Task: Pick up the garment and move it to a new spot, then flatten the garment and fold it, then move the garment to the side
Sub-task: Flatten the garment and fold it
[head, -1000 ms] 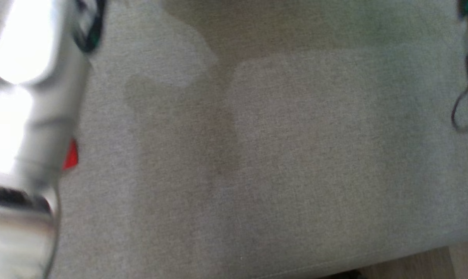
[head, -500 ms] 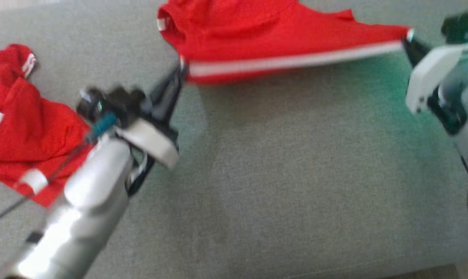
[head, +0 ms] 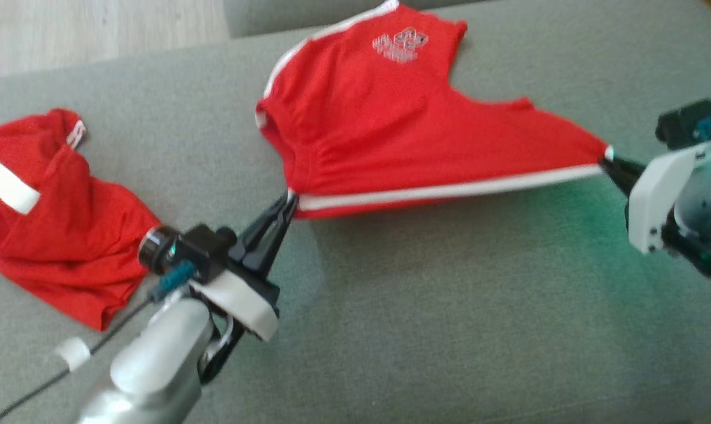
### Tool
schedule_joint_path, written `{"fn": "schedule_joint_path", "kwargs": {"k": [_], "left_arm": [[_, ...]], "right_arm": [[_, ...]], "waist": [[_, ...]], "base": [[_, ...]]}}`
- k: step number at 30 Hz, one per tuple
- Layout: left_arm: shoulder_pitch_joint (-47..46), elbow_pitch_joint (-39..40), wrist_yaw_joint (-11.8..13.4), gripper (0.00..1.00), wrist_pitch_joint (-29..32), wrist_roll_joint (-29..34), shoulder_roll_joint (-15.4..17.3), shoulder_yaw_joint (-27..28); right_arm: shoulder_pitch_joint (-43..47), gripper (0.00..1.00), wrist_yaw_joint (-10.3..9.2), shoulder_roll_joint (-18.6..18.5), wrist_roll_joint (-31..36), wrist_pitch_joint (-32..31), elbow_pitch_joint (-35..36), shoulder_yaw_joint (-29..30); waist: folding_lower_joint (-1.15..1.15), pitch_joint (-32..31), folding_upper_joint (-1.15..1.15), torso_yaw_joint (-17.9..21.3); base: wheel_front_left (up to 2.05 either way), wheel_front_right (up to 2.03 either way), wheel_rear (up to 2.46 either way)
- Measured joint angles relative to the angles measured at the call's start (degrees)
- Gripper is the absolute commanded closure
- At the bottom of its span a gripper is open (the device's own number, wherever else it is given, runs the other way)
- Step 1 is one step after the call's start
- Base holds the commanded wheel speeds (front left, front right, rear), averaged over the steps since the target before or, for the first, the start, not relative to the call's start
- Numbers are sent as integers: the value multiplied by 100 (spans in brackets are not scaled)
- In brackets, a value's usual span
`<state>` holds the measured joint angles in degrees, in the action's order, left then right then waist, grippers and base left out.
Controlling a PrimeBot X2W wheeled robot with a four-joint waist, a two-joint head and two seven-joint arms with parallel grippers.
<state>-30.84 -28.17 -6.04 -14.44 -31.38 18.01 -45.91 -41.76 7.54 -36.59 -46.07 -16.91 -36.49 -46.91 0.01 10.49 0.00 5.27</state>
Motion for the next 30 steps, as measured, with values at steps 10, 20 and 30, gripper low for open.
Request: {"fn": "schedule_joint_path", "kwargs": {"k": [10,20,30], "left_arm": [[1132,992,465,100,65,-185,229,-85],[1706,2148,944,100,449,-192,524,-136],[1245,2218,1015,100,591,-191,544,-37]], "right_arm": [[836,100,0,-684,-719,-548,970,-218],[1440,100,0,-1003,-886,-480,1667,414],[1250,100,0,-552,-124,-401,1623,1038]], "waist": [[0,-668,0,172],[-1,-805,0,268],[-1,-423,0,108]], "base": [[0,0,0],[0,0,0],[0,0,0]]}}
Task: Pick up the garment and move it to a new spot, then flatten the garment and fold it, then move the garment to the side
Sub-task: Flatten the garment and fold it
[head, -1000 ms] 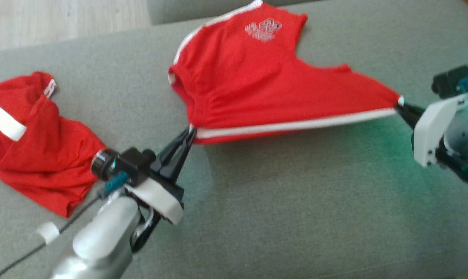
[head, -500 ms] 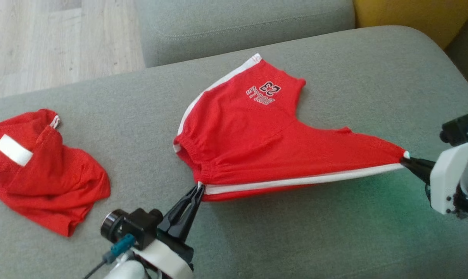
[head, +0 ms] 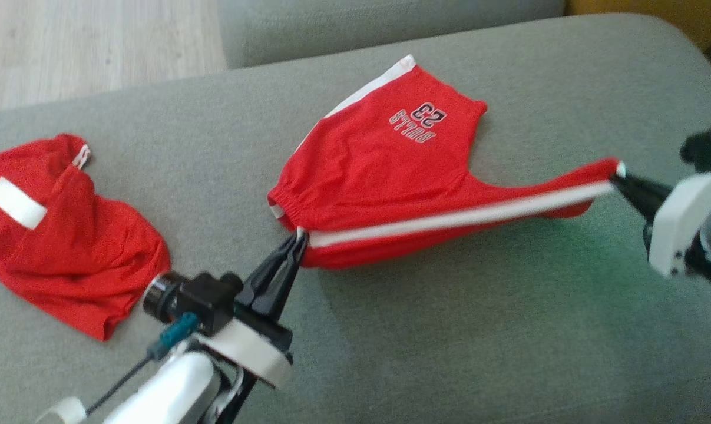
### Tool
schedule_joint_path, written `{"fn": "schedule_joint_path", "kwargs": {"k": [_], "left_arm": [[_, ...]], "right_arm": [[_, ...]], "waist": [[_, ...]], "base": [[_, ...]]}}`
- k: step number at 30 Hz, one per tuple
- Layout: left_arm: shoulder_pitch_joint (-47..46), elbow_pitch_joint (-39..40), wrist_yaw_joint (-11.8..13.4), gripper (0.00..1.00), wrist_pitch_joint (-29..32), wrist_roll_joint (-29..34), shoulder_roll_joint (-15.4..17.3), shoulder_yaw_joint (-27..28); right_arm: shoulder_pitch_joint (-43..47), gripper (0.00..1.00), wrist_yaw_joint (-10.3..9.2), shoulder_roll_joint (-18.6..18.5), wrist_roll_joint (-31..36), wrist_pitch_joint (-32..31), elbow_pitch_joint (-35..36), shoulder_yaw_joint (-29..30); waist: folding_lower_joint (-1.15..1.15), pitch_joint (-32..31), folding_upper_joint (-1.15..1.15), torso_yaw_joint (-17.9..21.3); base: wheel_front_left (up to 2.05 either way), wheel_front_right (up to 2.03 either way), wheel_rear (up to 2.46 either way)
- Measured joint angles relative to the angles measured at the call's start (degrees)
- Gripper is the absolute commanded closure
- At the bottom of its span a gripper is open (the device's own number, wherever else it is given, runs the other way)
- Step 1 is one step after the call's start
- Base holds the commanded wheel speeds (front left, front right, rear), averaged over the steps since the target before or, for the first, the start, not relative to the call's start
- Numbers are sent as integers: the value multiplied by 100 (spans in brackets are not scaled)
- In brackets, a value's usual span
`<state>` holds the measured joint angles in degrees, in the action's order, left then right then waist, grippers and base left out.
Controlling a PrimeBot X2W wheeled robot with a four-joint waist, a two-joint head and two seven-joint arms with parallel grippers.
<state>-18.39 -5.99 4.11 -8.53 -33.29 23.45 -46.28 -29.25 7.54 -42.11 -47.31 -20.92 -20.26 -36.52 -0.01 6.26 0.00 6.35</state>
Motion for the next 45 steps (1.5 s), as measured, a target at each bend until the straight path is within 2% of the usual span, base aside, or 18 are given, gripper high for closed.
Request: {"fn": "schedule_joint_path", "kwargs": {"k": [6,15,31,39,40,41,42,43,45], "left_arm": [[-487,-278,-15,100,48,12,-124,21],[-1538,-1117,-186,100,15,225,-616,-1],[-2733,-2473,-523,100,-364,361,-1523,-110],[-3134,-2951,-623,100,-475,413,-1878,-168],[-3177,-3018,-623,100,-481,413,-1900,-168],[-3211,-3082,-622,65,-504,412,-1923,-165],[-3234,-3137,-621,8,-523,412,-1936,-164],[-3251,-3192,-615,0,-524,412,-1945,-159],[-3275,-3294,-610,0,-526,412,-1950,-140]], "right_arm": [[-668,100,0,372,466,-99,-220,325],[-1697,100,0,740,884,-578,-833,459],[-3311,100,0,821,1373,-881,-1756,11],[-3708,100,0,810,1599,-415,-2374,-132],[-3763,7,0,811,1673,-234,-2451,-120],[-3837,0,0,824,1734,-113,-2582,-100],[-3901,0,0,834,1812,-24,-2688,-111],[-3954,0,0,855,1889,82,-2794,-110],[-4003,0,0,934,1976,314,-3002,-83]], "waist": [[0,345,0,-176],[-1,905,0,-584],[0,1802,0,-1470],[0,2146,0,-1821],[0,2179,-1,-1846],[0,2206,0,-1868],[-1,2224,-1,-1880],[-1,2230,-1,-1881],[0,2203,-1,-1857]], "base": [[0,0,0],[0,0,0],[0,0,0],[0,0,0],[0,0,0],[0,0,0],[0,0,0],[0,0,0],[0,0,0]]}}
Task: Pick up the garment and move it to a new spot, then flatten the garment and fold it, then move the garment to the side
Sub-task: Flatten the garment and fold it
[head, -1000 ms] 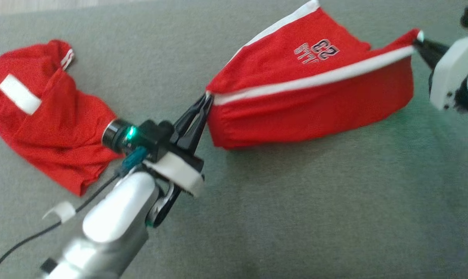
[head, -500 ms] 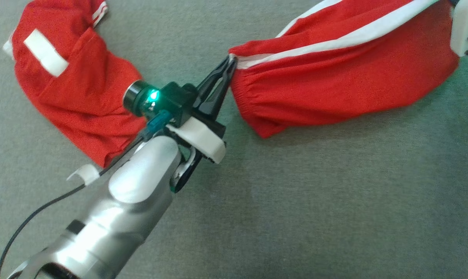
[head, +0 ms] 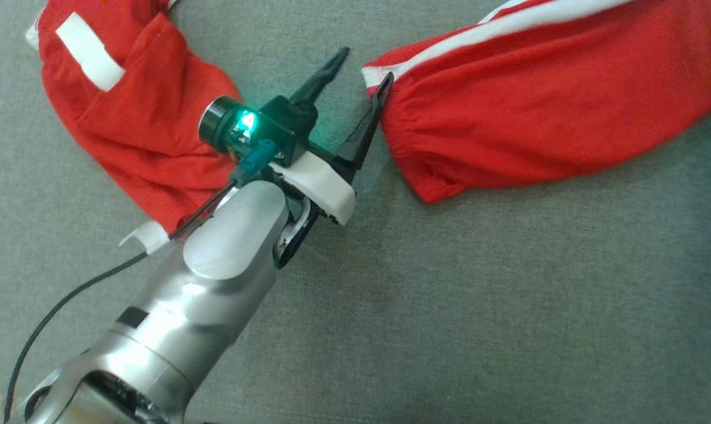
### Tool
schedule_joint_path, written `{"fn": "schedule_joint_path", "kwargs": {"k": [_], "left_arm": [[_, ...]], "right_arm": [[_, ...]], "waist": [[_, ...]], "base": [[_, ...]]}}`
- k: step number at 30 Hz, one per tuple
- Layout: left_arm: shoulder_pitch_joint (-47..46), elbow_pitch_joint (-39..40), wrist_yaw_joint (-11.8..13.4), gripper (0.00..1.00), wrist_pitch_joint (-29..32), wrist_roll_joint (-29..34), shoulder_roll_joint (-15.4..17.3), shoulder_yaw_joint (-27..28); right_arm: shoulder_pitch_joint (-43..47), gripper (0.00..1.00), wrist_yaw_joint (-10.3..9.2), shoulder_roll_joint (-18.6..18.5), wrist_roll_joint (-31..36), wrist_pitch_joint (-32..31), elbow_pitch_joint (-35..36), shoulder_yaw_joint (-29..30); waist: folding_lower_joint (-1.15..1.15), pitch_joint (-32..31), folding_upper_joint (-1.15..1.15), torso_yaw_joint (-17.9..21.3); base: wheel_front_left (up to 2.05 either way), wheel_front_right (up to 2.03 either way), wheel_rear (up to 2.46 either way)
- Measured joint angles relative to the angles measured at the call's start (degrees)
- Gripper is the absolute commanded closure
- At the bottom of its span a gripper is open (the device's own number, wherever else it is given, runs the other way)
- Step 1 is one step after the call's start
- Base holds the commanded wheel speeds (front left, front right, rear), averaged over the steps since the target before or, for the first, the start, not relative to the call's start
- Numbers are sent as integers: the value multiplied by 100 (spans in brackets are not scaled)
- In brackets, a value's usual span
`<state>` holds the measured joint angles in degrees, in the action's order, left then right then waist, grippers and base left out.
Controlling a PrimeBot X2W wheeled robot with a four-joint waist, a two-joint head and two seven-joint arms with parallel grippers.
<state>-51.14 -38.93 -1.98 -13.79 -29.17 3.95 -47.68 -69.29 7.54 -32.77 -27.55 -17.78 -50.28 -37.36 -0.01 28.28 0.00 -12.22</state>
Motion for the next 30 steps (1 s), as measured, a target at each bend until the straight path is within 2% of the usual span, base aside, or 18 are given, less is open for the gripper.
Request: {"fn": "schedule_joint_path", "kwargs": {"k": [7,12,17,24,30], "left_arm": [[8,-22,177,0,-66,0,68,383],[269,560,381,0,-75,-1,319,1000],[965,1263,546,0,-83,1,522,1692],[1954,1919,603,0,-91,164,625,2312],[2760,2056,547,0,-91,339,576,2546]], "right_arm": [[12,0,0,236,-30,1046,-400,170],[233,0,0,394,-261,1961,-328,326],[783,0,0,557,-386,2870,-86,567],[1843,0,0,927,-327,3182,483,1161],[3028,0,0,1349,258,3207,1056,1840]], "waist": [[1,-296,0,190],[2,-620,0,390],[2,-990,0,624],[2,-1533,0,929],[2,-1944,1,1115]], "base": [[0,0,0],[0,0,0],[0,0,0],[0,0,0],[0,0,0]]}}
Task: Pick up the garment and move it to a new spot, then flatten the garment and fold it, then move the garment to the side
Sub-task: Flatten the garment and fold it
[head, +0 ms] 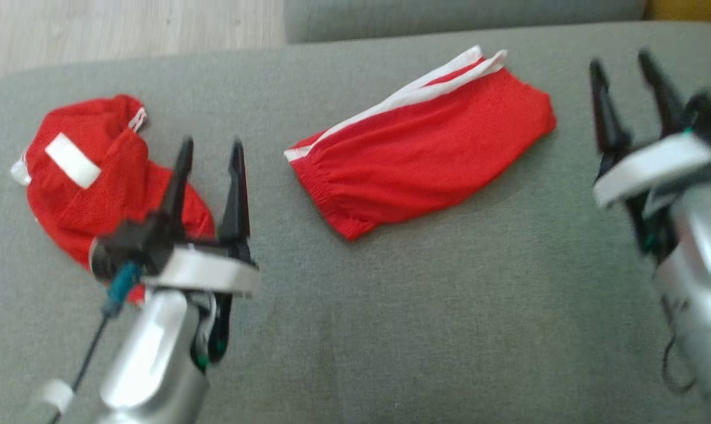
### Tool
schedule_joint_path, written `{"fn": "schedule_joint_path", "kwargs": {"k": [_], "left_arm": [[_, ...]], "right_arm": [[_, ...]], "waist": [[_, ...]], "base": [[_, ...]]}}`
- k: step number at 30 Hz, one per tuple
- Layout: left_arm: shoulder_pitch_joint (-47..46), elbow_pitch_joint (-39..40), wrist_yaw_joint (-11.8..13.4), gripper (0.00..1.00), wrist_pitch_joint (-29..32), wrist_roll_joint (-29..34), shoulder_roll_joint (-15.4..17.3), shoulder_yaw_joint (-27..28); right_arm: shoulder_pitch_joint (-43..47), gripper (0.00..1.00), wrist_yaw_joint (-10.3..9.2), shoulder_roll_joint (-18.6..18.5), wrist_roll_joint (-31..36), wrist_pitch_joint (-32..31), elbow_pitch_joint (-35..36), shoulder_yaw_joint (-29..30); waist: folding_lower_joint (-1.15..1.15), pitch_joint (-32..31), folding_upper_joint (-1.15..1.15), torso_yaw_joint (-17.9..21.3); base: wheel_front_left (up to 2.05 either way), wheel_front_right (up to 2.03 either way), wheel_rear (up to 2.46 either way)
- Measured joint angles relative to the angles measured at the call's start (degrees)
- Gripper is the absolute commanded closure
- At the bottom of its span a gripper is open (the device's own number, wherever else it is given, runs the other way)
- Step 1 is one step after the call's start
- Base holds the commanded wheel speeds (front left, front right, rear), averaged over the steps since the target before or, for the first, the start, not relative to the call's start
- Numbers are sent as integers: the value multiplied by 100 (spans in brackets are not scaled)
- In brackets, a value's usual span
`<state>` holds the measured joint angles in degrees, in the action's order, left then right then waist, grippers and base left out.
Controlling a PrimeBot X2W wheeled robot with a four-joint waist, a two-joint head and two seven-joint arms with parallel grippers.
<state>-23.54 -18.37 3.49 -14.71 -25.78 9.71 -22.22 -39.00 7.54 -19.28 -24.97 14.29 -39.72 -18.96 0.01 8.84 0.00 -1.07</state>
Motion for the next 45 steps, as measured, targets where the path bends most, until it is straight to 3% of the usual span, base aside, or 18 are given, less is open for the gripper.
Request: {"fn": "schedule_joint_path", "kwargs": {"k": [10,17,23,32,37,45], "left_arm": [[933,-41,-157,0,0,281,-287,145],[949,-21,-315,0,0,465,-374,255],[793,-25,-445,0,0,541,-486,238],[352,-125,-609,0,0,620,-653,53],[160,-153,-658,0,0,619,-688,-74],[-43,-158,-650,0,0,494,-721,-266]], "right_arm": [[1881,0,0,940,932,-119,783,1067],[2020,0,0,1156,1282,-534,1399,1390],[1878,0,0,1194,1355,-1014,1489,1778],[481,0,0,1323,1410,-1758,494,3151],[-214,0,0,1303,2007,-2125,-359,3896],[-907,0,-1,1102,2931,-2329,-1271,4397]], "waist": [[0,-357,0,122],[-2,-222,0,77],[-2,61,0,-69],[-3,678,0,-523],[-3,994,0,-850],[-2,1355,0,-1241]], "base": [[0,0,0],[0,0,0],[0,0,0],[0,0,0],[0,0,0],[0,0,0]]}}
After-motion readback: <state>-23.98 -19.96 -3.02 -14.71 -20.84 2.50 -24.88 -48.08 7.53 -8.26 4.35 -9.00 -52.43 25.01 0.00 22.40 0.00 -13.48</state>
